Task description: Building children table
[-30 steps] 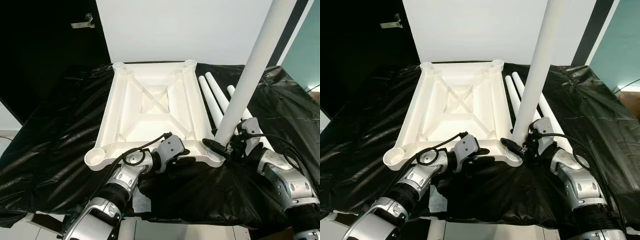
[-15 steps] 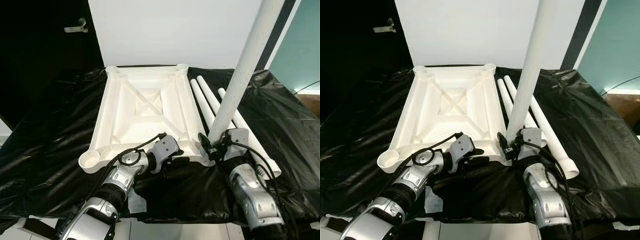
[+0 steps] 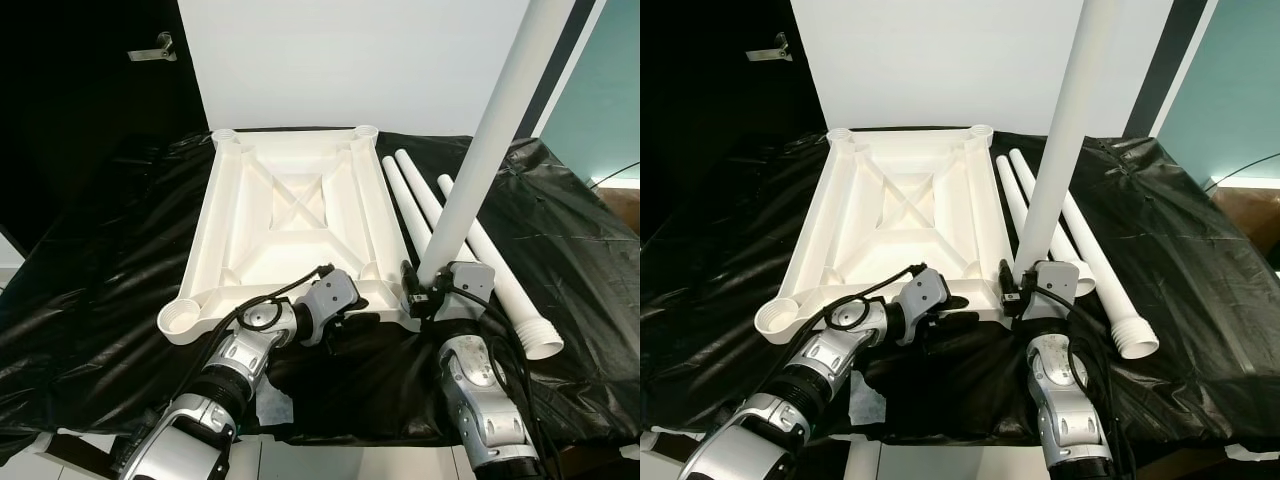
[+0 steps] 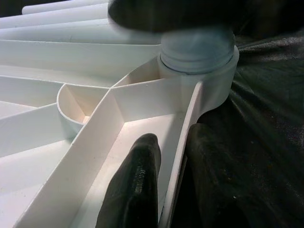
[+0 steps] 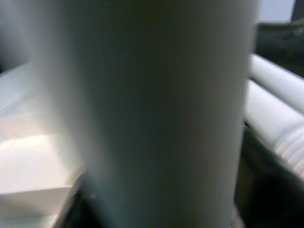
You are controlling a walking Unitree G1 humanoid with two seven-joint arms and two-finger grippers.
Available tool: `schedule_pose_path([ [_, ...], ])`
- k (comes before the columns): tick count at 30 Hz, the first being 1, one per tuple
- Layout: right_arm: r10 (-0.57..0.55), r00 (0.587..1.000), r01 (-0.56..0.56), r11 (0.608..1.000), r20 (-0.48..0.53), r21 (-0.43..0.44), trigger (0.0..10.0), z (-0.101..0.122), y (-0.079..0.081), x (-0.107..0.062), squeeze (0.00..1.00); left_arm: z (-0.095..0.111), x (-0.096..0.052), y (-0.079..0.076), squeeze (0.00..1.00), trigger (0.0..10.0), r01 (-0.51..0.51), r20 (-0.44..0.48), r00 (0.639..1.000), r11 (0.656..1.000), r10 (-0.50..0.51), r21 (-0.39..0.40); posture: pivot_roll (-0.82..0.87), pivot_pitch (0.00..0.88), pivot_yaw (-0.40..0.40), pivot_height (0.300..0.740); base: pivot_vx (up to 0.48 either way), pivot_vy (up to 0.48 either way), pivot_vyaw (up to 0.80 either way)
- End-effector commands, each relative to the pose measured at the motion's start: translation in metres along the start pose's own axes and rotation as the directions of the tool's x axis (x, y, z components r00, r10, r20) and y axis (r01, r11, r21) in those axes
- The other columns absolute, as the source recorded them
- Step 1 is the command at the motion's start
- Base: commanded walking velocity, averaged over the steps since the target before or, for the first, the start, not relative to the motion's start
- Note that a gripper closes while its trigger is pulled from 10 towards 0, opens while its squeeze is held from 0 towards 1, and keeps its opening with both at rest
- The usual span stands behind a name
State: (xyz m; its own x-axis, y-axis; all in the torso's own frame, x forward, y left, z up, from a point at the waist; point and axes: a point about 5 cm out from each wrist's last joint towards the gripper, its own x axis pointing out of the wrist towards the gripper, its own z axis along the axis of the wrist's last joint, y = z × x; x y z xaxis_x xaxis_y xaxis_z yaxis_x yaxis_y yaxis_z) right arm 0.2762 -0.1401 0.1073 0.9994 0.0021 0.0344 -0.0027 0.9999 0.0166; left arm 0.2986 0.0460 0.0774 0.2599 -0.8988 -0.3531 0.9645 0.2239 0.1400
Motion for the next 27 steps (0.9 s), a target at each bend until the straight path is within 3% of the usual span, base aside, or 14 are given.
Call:
schedule_pose_path([
  [1, 0.160, 0.987, -0.160, 0.987, -0.030, -0.004, 10.0, -0.002, 0.008, 0.002, 1.00, -0.040, 0.003, -0.031, 0.00, 10.0, 0.131, -0.145, 0.979, 0.985, -0.146, -0.110, -0.03, 0.000, -0.010, 0.740, 0.000, 0.000, 0.00],
  [2, 0.342, 0.940, -0.342, 0.939, -0.017, -0.025, 10.0, 0.002, 0.019, -0.001, 1.00, -0.039, 0.003, -0.030, 0.00, 10.0, 0.132, -0.145, 0.978, 0.985, -0.147, -0.108, -0.03, 0.000, -0.010, 0.740, 0.000, 0.000, 0.00],
  [3, 0.342, 0.940, -0.342, 0.939, -0.017, -0.025, 10.0, 0.002, 0.019, -0.001, 1.00, -0.039, 0.003, -0.030, 0.00, 10.0, 0.132, -0.145, 0.978, 0.985, -0.147, -0.108, -0.03, 0.000, -0.010, 0.740, 0.000, 0.000, 0.00],
  [4, 0.507, 0.862, -0.507, 0.860, -0.022, -0.051, 10.0, 0.006, 0.025, -0.006, 0.18, -0.039, 0.002, -0.029, 0.00, 10.0, 0.131, -0.149, 0.978, 0.986, -0.146, -0.104, -0.04, 0.000, -0.006, 0.740, 0.000, 0.000, 0.00],
  [5, 0.597, 0.802, -0.598, 0.799, -0.031, -0.069, 10.0, 0.008, 0.028, -0.011, 0.18, -0.039, 0.002, -0.028, 0.00, 10.0, 0.131, -0.151, 0.978, 0.986, -0.145, -0.101, -0.04, 0.000, -0.006, 0.740, 0.000, 0.000, 0.00],
  [6, 0.635, 0.771, -0.635, 0.764, -0.041, -0.114, 10.0, 0.011, 0.019, -0.011, 0.00, -0.039, 0.002, -0.028, 0.00, 10.0, 0.132, -0.152, 0.978, 0.986, -0.146, -0.100, -0.04, 0.000, -0.007, 0.740, 0.000, 0.000, 0.00],
  [8, 0.635, 0.771, -0.635, 0.764, -0.041, -0.114, 10.0, 0.011, 0.019, -0.011, 0.00, -0.039, 0.002, -0.028, 0.00, 10.0, 0.132, -0.152, 0.978, 0.986, -0.146, -0.100, -0.04, 0.000, -0.007, 0.740, 0.000, 0.000, 0.00],
  [11, 0.654, 0.751, -0.657, 0.730, -0.088, -0.186, 10.0, 0.016, -0.011, -0.007, 0.00, -0.038, 0.004, -0.029, 0.00, 10.0, 0.133, -0.145, 0.978, 0.986, -0.147, -0.101, -0.04, 0.000, -0.012, 0.740, 0.000, 0.000, 0.00],
  [12, 0.654, 0.751, -0.657, 0.730, -0.088, -0.186, 10.0, 0.016, -0.011, -0.007, 0.00, -0.038, 0.004, -0.029, 0.00, 10.0, 0.133, -0.145, 0.978, 0.986, -0.147, -0.101, -0.04, 0.000, -0.012, 0.740, 0.000, 0.000, 0.00],
  [15, 0.699, 0.691, -0.723, 0.668, -0.184, -0.175, 10.0, 0.016, -0.027, -0.009, 0.00, -0.039, 0.004, -0.031, 0.00, 10.0, 0.138, -0.142, 0.978, 0.985, -0.152, -0.106, -0.04, 0.000, -0.006, 0.740, 0.000, 0.000, 0.00],
  [18, 0.710, 0.673, -0.740, 0.651, -0.209, -0.171, 10.0, 0.015, -0.031, -0.010, 0.00, -0.040, 0.004, -0.032, 0.00, 10.0, 0.140, -0.142, 0.978, 0.984, -0.155, -0.107, -0.04, 0.000, -0.006, 0.740, 0.000, 0.000, 0.00],
  [19, 0.714, 0.660, -0.751, 0.634, -0.232, -0.185, 0.0, 0.015, -0.035, -0.010, 0.00, -0.041, 0.003, -0.033, 0.00, 10.0, 0.140, -0.144, 0.977, 0.984, -0.155, -0.110, -0.04, 0.000, -0.004, 0.740, 0.000, 0.000, 0.00],
  [24, 0.750, 0.601, -0.799, 0.579, -0.278, -0.163, 0.0, 0.014, -0.039, -0.010, 0.00, -0.041, 0.001, -0.032, 0.00, 10.0, 0.136, -0.146, 0.978, 0.985, -0.151, -0.111, -0.04, 0.000, -0.002, 0.740, 0.000, 0.000, 0.00],
  [27, 0.755, 0.590, -0.806, 0.573, -0.284, -0.151, 0.0, 0.013, -0.040, -0.010, 0.00, -0.041, 0.002, -0.032, 0.00, 10.0, 0.137, -0.145, 0.978, 0.984, -0.152, -0.111, -0.04, 0.000, 0.000, 0.740, 0.000, 0.000, 0.00],
])
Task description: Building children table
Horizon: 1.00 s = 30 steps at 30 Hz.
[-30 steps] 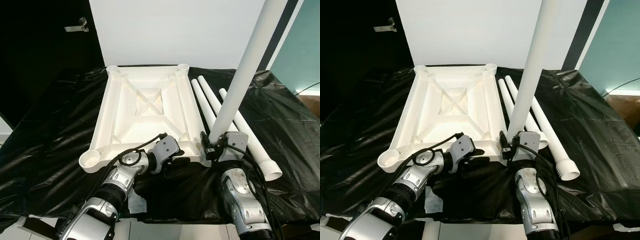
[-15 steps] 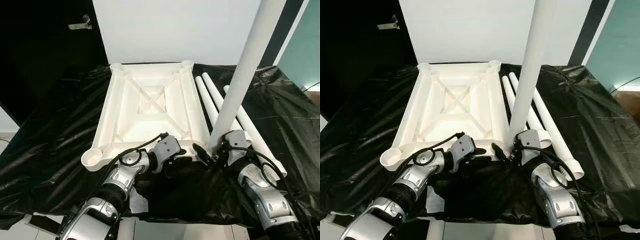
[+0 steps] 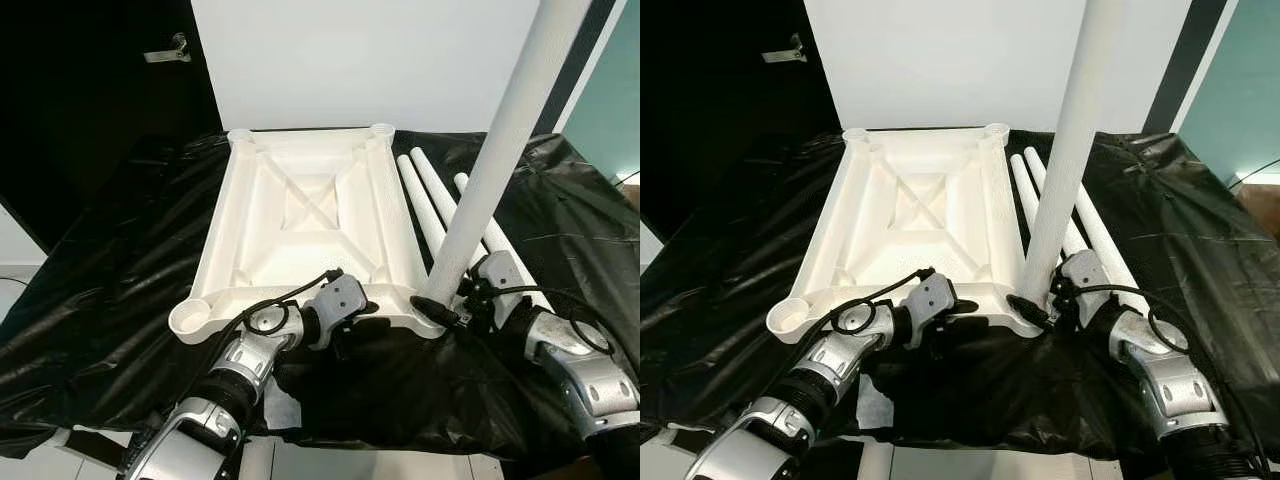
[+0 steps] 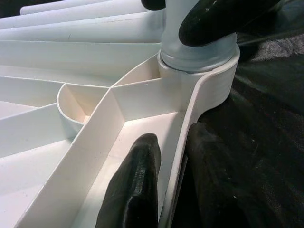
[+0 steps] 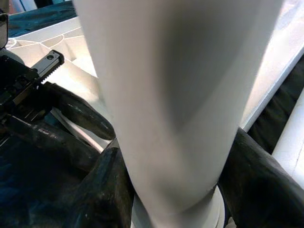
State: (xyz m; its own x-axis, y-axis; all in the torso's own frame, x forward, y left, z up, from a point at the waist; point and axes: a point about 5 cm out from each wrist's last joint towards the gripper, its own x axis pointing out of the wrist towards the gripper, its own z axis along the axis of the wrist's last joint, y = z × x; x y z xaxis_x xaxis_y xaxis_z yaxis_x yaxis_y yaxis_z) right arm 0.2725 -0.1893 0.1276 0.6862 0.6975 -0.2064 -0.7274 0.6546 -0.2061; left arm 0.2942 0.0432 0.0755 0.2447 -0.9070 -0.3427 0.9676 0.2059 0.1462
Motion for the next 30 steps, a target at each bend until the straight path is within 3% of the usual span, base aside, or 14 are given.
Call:
schedule_pose_path([
  [1, 0.120, 0.992, -0.120, 0.993, -0.025, 0.018, 0.0, -0.006, 0.012, 0.004, 0.00, -0.040, 0.000, -0.027, 0.00, 10.0, 0.121, -0.156, 0.978, 0.985, -0.140, -0.124, -0.04, 0.000, 0.000, 0.740, 0.000, 0.000, 0.00],
  [7, 0.094, 0.996, -0.092, 0.992, -0.011, 0.081, 0.0, -0.011, 0.016, 0.008, 0.00, -0.040, -0.001, -0.027, 0.00, 10.0, 0.120, -0.156, 0.978, 0.985, -0.139, -0.124, -0.03, 0.000, 0.002, 0.740, 0.000, 0.000, 0.00],
  [9, -0.060, 0.997, 0.049, 0.976, 0.048, 0.213, 0.0, -0.010, 0.035, 0.024, 0.00, -0.040, -0.002, -0.026, 0.00, 10.0, 0.120, -0.159, 0.977, 0.985, -0.139, -0.122, -0.03, 0.000, 0.004, 0.740, 0.000, 0.000, 0.00],
  [10, -0.060, 0.997, 0.049, 0.976, 0.048, 0.213, 0.0, -0.010, 0.035, 0.024, 0.00, -0.040, -0.002, -0.026, 0.00, 10.0, 0.120, -0.159, 0.977, 0.985, -0.139, -0.122, -0.03, 0.000, 0.004, 0.740, 0.000, 0.000, 0.00],
  [11, -0.211, 0.976, 0.190, 0.943, 0.049, 0.273, 0.0, -0.011, 0.049, 0.032, 0.00, -0.040, -0.002, -0.025, 0.00, 10.0, 0.115, -0.162, 0.978, 0.986, -0.133, -0.120, -0.03, 0.000, 0.002, 0.740, 0.000, 0.000, 0.00],
  [12, -0.274, 0.961, 0.252, 0.922, 0.037, 0.294, 0.0, -0.013, 0.053, 0.035, 0.00, -0.040, -0.003, -0.024, 0.00, 10.0, 0.111, -0.164, 0.978, 0.987, -0.130, -0.119, -0.03, 0.000, 0.002, 0.740, 0.000, 0.000, 0.00],
  [16, -0.511, 0.859, 0.491, 0.806, -0.030, 0.330, 0.0, -0.021, 0.048, 0.039, 0.00, -0.039, -0.002, -0.023, 0.00, 10.0, 0.111, -0.161, 0.978, 0.987, -0.130, -0.118, -0.02, 0.000, 0.006, 0.740, 0.000, 0.000, 0.00],
  [19, -0.552, 0.833, 0.532, 0.777, -0.041, 0.336, 0.0, -0.021, 0.045, 0.040, 0.00, -0.039, -0.002, -0.023, 0.00, 10.0, 0.113, -0.161, 0.978, 0.987, -0.131, -0.118, -0.02, 0.000, 0.006, 0.740, 0.000, 0.000, 0.00],
  [22, -0.672, 0.739, 0.649, 0.689, -0.051, 0.323, 0.0, -0.016, 0.033, 0.038, 0.00, -0.040, -0.002, -0.024, 0.00, 10.0, 0.116, -0.164, 0.977, 0.986, -0.135, -0.117, -0.02, 0.000, 0.007, 0.740, 0.000, 0.000, 0.00],
  [28, -0.705, 0.710, 0.660, 0.661, -0.007, 0.358, 0.0, -0.007, 0.033, 0.037, 0.00, -0.039, -0.002, -0.023, 0.00, 10.0, 0.113, -0.163, 0.978, 0.987, -0.131, -0.116, -0.02, 0.000, 0.005, 0.740, 0.000, 0.000, 0.00],
  [29, -0.692, 0.722, 0.649, 0.677, -0.001, 0.347, 9.1, -0.006, 0.035, 0.039, 0.00, -0.039, -0.002, -0.023, 0.00, 10.0, 0.113, -0.163, 0.978, 0.987, -0.131, -0.117, -0.02, 0.000, 0.005, 0.740, 0.000, 0.000, 0.00],
  [30, -0.678, 0.735, 0.640, 0.696, 0.007, 0.327, 10.0, -0.004, 0.037, 0.042, 0.00, -0.039, -0.001, -0.024, 0.00, 10.0, 0.113, -0.162, 0.978, 0.987, -0.131, -0.117, -0.02, 0.000, 0.005, 0.740, 0.000, 0.000, 0.00],
])
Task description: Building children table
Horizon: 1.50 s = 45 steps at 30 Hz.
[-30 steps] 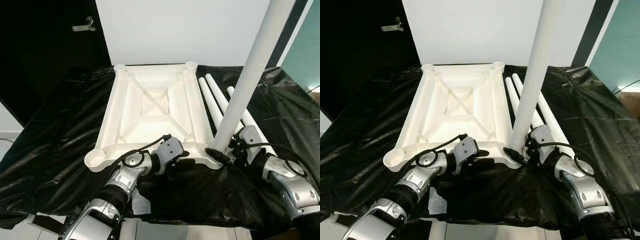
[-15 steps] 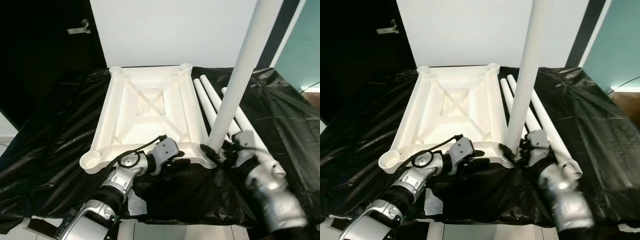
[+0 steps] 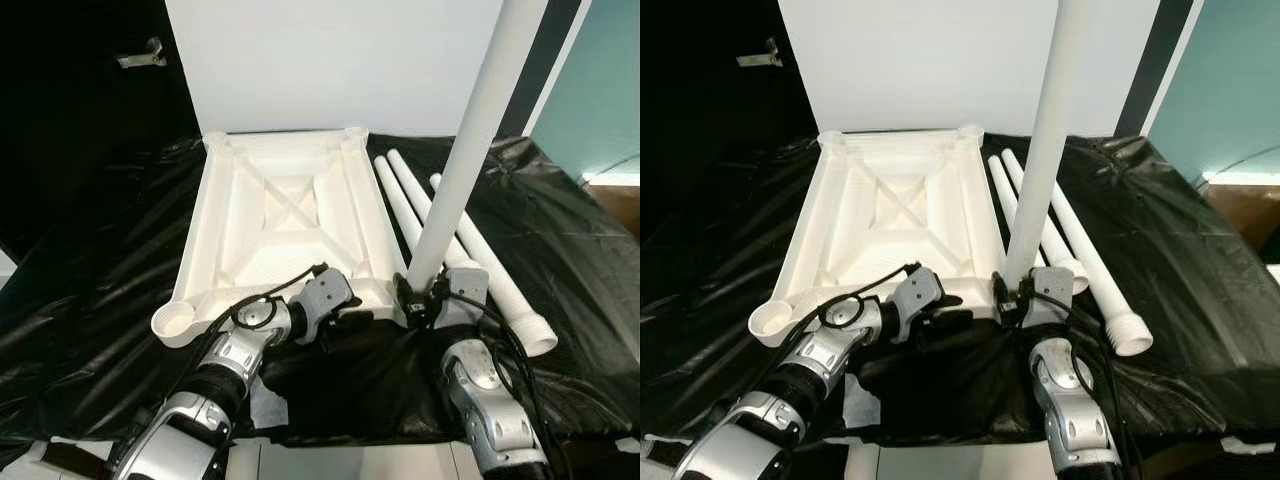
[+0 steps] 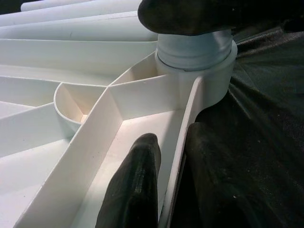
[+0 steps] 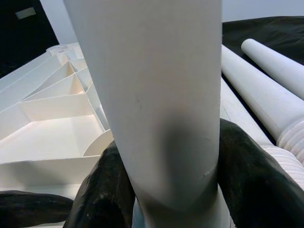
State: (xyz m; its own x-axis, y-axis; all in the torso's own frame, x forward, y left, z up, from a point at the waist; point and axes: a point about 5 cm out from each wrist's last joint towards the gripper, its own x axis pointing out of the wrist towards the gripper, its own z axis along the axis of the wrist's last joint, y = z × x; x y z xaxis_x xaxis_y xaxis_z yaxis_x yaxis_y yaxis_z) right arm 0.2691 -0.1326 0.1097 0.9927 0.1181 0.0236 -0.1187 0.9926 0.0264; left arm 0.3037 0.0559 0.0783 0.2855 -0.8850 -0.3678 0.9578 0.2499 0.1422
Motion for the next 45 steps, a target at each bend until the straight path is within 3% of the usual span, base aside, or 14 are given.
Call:
schedule_pose_path([
  [1, -0.049, 0.998, 0.049, 0.999, -0.027, 0.010, 10.0, -0.002, -0.006, 0.004, 0.00, -0.037, 0.009, -0.035, 0.00, 10.0, 0.157, -0.133, 0.977, 0.983, -0.168, -0.093, -0.02, 0.000, 0.005, 0.740, 0.000, 0.000, 0.00],
  [2, -0.037, 0.999, 0.037, 0.999, -0.027, -0.005, 10.0, -0.002, -0.003, 0.005, 0.00, -0.037, 0.009, -0.036, 0.00, 10.0, 0.157, -0.132, 0.977, 0.983, -0.169, -0.094, -0.02, 0.000, 0.003, 0.740, 0.000, 0.000, 0.00],
  [3, -0.036, 0.999, 0.036, 0.999, -0.013, -0.020, 10.0, 0.000, -0.003, 0.006, 1.00, -0.037, 0.010, -0.036, 0.00, 10.0, 0.158, -0.131, 0.977, 0.983, -0.169, -0.095, -0.02, 0.000, 0.000, 0.740, 0.000, 0.000, 0.00],
  [10, -0.014, 1.000, 0.015, 0.998, 0.019, -0.055, 10.0, 0.007, -0.002, 0.009, 1.00, -0.037, 0.011, -0.037, 0.00, 10.0, 0.156, -0.128, 0.977, 0.983, -0.169, -0.101, -0.03, 0.000, -0.005, 0.740, 0.000, 0.000, 0.00],
  [11, -0.003, 1.000, 0.005, 0.997, 0.021, -0.071, 10.0, 0.007, -0.002, 0.008, 0.00, -0.037, 0.011, -0.037, 0.00, 10.0, 0.157, -0.127, 0.977, 0.982, -0.169, -0.101, -0.03, 0.000, -0.005, 0.740, 0.000, 0.000, 0.00],
  [18, 0.033, 0.999, -0.026, 0.985, 0.038, -0.172, 10.0, 0.009, -0.006, -0.003, 0.00, -0.034, 0.011, -0.039, 0.00, 10.0, 0.182, -0.097, 0.976, 0.976, -0.194, -0.119, -0.05, 0.000, -0.006, 0.740, 0.000, 0.000, 0.00],
  [20, 0.013, 0.999, -0.004, 0.979, 0.039, -0.202, 10.0, 0.012, -0.012, -0.011, 0.00, -0.027, 0.008, -0.042, 0.64, 10.0, 0.239, -0.007, 0.970, 0.957, -0.243, -0.164, -0.06, 0.000, -0.007, 0.740, 0.000, 0.000, 0.00],
  [22, 0.013, 0.999, -0.004, 0.979, 0.039, -0.202, 10.0, 0.012, -0.012, -0.011, 0.00, -0.027, 0.008, -0.042, 0.64, 10.0, 0.239, -0.007, 0.970, 0.957, -0.243, -0.164, -0.06, 0.000, -0.007, 0.740, 0.000, 0.000, 0.00],
  [23, -0.001, 0.999, 0.009, 0.979, 0.039, -0.205, 10.0, 0.013, -0.014, -0.014, 0.00, -0.025, 0.006, -0.042, 1.00, 10.0, 0.257, 0.027, 0.966, 0.951, -0.256, -0.173, -0.06, 0.000, -0.007, 0.740, 0.000, 0.000, 0.00],
  [32, -0.034, 0.999, 0.035, 0.981, 0.009, -0.193, 10.0, 0.008, -0.017, -0.027, 0.00, -0.016, 0.003, -0.038, 1.00, 10.0, 0.249, 0.092, 0.967, 0.960, -0.238, -0.131, -0.07, 0.000, -0.010, 0.740, 0.000, 0.000, 0.00],
  [33, -0.044, 0.999, 0.043, 0.980, 0.001, -0.192, 10.0, 0.007, -0.019, -0.031, 0.00, -0.011, 0.001, -0.033, 0.00, 10.0, 0.228, 0.128, 0.969, 0.966, -0.212, -0.125, -0.07, 0.000, -0.014, 0.740, 0.000, 0.000, 0.00],
  [40, -0.049, 0.999, 0.044, 0.984, -0.024, -0.172, 10.0, 0.007, -0.024, -0.042, 0.00, 0.005, -0.013, -0.030, 0.00, 10.0, 0.262, 0.286, 0.934, 0.955, -0.215, -0.140, -0.08, 0.003, -0.013, 0.740, 0.000, 0.000, 0.00],
  [42, -0.031, 0.999, 0.025, 0.987, -0.037, -0.158, 0.0, 0.007, -0.022, -0.047, 0.00, 0.011, -0.022, -0.032, 0.00, 10.0, 0.302, 0.347, 0.907, 0.943, -0.239, -0.141, -0.08, 0.005, -0.013, 0.740, 0.000, 0.000, 0.00],
  [45, -0.023, 0.998, 0.015, 0.988, -0.053, -0.151, 0.0, 0.006, -0.021, -0.049, 0.00, 0.016, -0.029, -0.028, 0.00, 10.0, 0.285, 0.378, 0.901, 0.947, -0.212, -0.147, -0.08, 0.003, -0.013, 0.740, 0.000, 0.000, 0.00],
])
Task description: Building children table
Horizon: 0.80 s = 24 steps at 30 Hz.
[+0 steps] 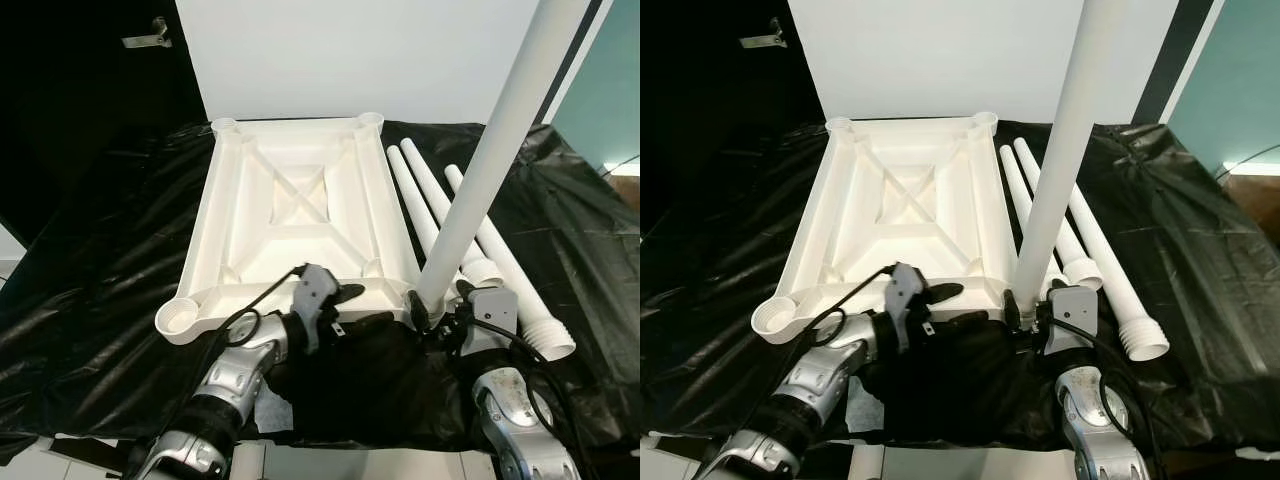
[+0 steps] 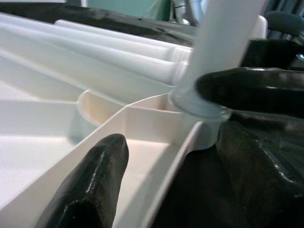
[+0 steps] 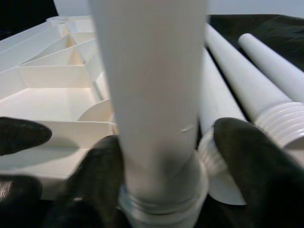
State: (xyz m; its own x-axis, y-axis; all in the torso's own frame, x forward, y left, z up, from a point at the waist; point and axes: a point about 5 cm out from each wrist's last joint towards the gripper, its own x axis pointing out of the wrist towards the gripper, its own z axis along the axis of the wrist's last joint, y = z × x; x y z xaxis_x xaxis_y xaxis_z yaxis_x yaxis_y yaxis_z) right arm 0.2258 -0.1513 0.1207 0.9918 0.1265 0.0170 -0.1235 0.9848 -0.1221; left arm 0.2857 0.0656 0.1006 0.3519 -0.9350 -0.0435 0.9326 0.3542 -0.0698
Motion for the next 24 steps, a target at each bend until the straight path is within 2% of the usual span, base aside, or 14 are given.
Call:
schedule_pose_path([
  [1, -0.010, 0.998, 0.011, 1.000, -0.063, 0.003, 0.0, -0.009, -0.006, -0.005, 0.00, 0.000, -0.010, -0.011, 0.00, 10.0, 0.289, 0.007, 0.957, 0.957, -0.289, -0.012, -0.08, 0.002, -0.013, 0.740, 0.000, 0.000, 0.00],
  [6, 0.049, 0.993, -0.047, 0.999, -0.104, 0.019, 0.0, -0.014, -0.001, -0.006, 0.00, 0.003, -0.011, 0.001, 0.00, 10.0, 0.226, -0.006, 0.974, 0.974, -0.226, 0.013, -0.08, 0.000, -0.017, 0.740, 0.000, 0.000, 0.00],
  [8, 0.088, 0.985, -0.084, 0.996, -0.148, 0.033, 0.0, -0.019, 0.002, -0.007, 0.00, 0.001, -0.015, 0.008, 0.00, 10.0, 0.196, -0.061, 0.979, 0.980, -0.194, 0.034, -0.08, 0.000, -0.018, 0.740, 0.000, 0.000, 0.00],
  [9, 0.107, 0.980, -0.101, 0.994, -0.170, 0.046, 0.0, -0.021, 0.003, -0.008, 0.00, -0.003, -0.019, 0.010, 0.00, 10.0, 0.197, -0.126, 0.974, 0.979, -0.189, 0.053, -0.07, 0.000, -0.018, 0.740, 0.000, 0.000, 0.00],
  [11, 0.107, 0.980, -0.101, 0.994, -0.170, 0.046, 0.0, -0.021, 0.003, -0.008, 0.00, -0.003, -0.019, 0.010, 0.00, 10.0, 0.197, -0.126, 0.974, 0.979, -0.189, 0.053, -0.07, 0.000, -0.018, 0.740, 0.000, 0.000, 0.00],
  [12, 0.119, 0.976, -0.111, 0.992, -0.185, 0.053, 0.0, -0.023, 0.003, -0.009, 0.00, -0.007, -0.024, 0.012, 0.00, 10.0, 0.198, -0.181, 0.966, 0.978, -0.184, 0.063, -0.07, 0.000, -0.016, 0.740, 0.000, 0.000, 0.00],
  [14, 0.119, 0.976, -0.111, 0.992, -0.185, 0.053, 0.0, -0.023, 0.003, -0.009, 0.00, -0.007, -0.024, 0.012, 0.00, 10.0, 0.198, -0.181, 0.966, 0.978, -0.184, 0.063, -0.07, 0.000, -0.016, 0.740, 0.000, 0.000, 0.00],
  [15, 0.133, 0.970, -0.122, 0.990, -0.204, 0.065, 0.0, -0.025, 0.004, -0.009, 0.00, -0.011, -0.028, 0.013, 0.00, 10.0, 0.205, -0.228, 0.956, 0.977, -0.186, 0.063, -0.08, 0.000, -0.015, 0.740, 0.000, 0.000, 0.00],
  [19, 0.154, 0.954, -0.133, 0.986, -0.256, 0.098, 0.0, -0.030, 0.004, -0.013, 0.00, -0.013, -0.038, 0.014, 0.00, 10.0, 0.234, -0.283, 0.935, 0.972, -0.214, 0.038, -0.08, 0.001, -0.014, 0.740, 0.000, 0.000, 0.00],
  [20, 0.161, 0.946, -0.136, 0.985, -0.280, 0.106, 2.7, -0.033, 0.004, -0.015, 0.00, -0.014, -0.041, 0.014, 0.00, 10.0, 0.245, -0.305, 0.925, 0.969, -0.225, 0.029, -0.08, 0.001, -0.011, 0.740, 0.000, 0.000, 0.00],
  [22, 0.164, 0.942, -0.138, 0.984, -0.294, 0.109, 2.7, -0.034, 0.003, -0.017, 0.00, -0.015, -0.043, 0.014, 0.00, 10.0, 0.252, -0.317, 0.920, 0.968, -0.232, 0.023, -0.08, 0.001, -0.011, 0.740, 0.000, 0.000, 0.00],
  [23, 0.166, 0.938, -0.139, 0.984, -0.305, 0.110, 10.0, -0.034, 0.002, -0.018, 0.00, -0.016, -0.044, 0.014, 0.00, 10.0, 0.260, -0.329, 0.913, 0.965, -0.240, 0.018, -0.09, 0.000, -0.010, 0.740, 0.000, 0.000, 0.00],
  [24, 0.169, 0.934, -0.143, 0.984, -0.315, 0.106, 10.0, -0.034, 0.002, -0.020, 0.00, -0.017, -0.043, 0.014, 0.00, 10.0, 0.262, -0.335, 0.911, 0.965, -0.241, 0.020, -0.09, 0.000, -0.009, 0.740, 0.000, 0.000, 0.00],
])
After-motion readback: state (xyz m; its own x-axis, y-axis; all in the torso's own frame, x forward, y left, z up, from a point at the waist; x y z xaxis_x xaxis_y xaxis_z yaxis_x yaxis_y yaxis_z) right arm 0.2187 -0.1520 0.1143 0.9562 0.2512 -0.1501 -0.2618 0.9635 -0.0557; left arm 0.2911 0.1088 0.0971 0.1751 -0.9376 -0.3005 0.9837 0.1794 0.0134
